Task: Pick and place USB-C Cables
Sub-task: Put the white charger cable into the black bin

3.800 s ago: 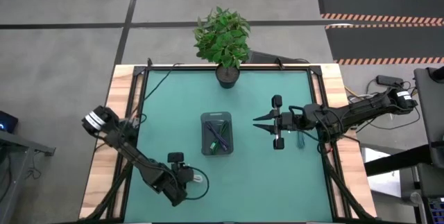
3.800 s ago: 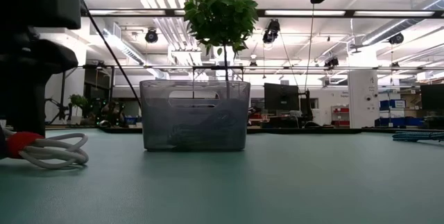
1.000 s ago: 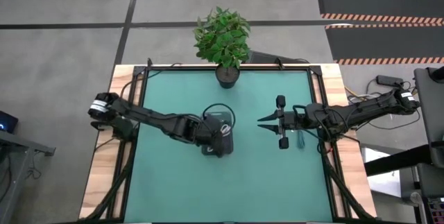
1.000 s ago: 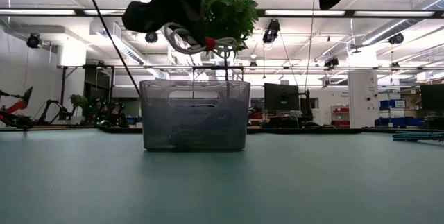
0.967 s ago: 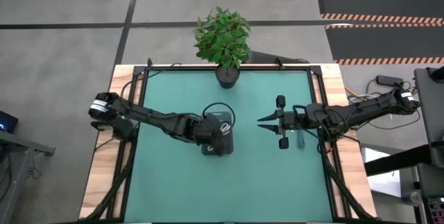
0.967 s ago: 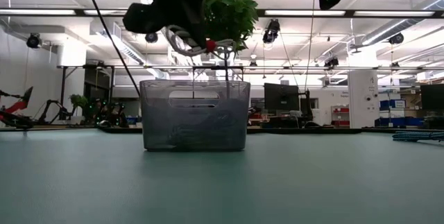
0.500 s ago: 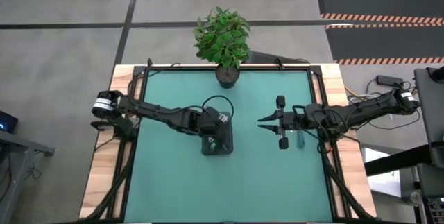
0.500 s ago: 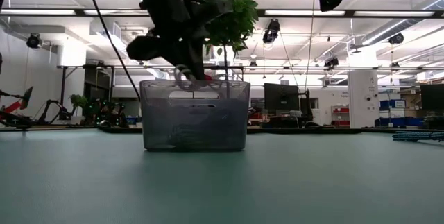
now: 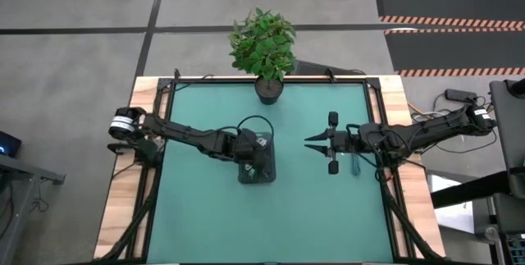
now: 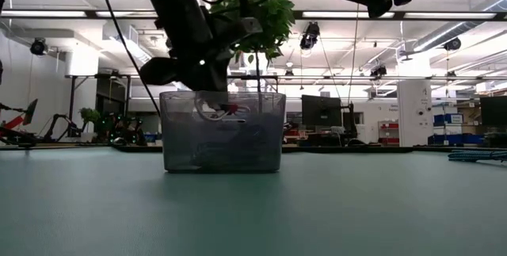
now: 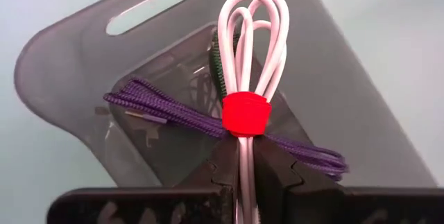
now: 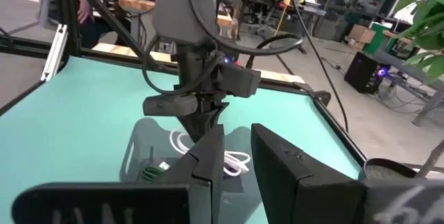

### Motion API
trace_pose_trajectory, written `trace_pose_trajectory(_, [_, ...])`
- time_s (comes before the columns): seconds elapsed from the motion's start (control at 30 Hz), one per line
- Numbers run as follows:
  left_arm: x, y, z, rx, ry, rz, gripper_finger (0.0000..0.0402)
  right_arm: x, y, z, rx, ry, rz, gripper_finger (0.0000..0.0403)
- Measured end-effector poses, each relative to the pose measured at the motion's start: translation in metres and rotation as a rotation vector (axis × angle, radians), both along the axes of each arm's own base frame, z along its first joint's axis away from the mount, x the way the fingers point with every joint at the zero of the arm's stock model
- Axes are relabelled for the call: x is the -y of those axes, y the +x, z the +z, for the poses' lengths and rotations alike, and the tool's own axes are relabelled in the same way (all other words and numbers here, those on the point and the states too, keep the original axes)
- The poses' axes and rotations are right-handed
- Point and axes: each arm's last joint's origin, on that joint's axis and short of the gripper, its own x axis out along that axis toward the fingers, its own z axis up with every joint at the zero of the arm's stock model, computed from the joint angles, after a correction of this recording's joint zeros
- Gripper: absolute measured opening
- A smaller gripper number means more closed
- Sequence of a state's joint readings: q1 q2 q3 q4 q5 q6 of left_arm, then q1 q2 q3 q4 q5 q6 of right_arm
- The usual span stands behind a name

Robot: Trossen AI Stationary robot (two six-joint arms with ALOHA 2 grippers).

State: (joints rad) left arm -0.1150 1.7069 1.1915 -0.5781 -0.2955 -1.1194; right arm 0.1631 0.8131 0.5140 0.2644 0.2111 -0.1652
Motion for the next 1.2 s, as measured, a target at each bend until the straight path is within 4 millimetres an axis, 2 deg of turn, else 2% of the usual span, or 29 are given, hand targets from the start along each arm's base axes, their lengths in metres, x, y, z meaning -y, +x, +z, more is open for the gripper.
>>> trace_pose_trajectory(0.5, [-0.0003,-0.0029,-0.0058,-0.018,-0.004,-0.002,0.0009,0.0000,0.0000,0.0001,0.001,0.000,-0.001,0.0063])
trace_pose_trajectory(0.77, [-0.0004,-0.0029,-0.0058,-0.018,-0.005,-0.002,0.0032,0.0000,0.0000,0.0000,0.001,0.001,-0.001,0.0063])
trace_pose_trajectory(1.2, [-0.0010,-0.0029,-0.0058,-0.018,-0.004,-0.001,0.0035,0.0000,0.0000,0.0001,0.001,0.011,-0.002,0.0063])
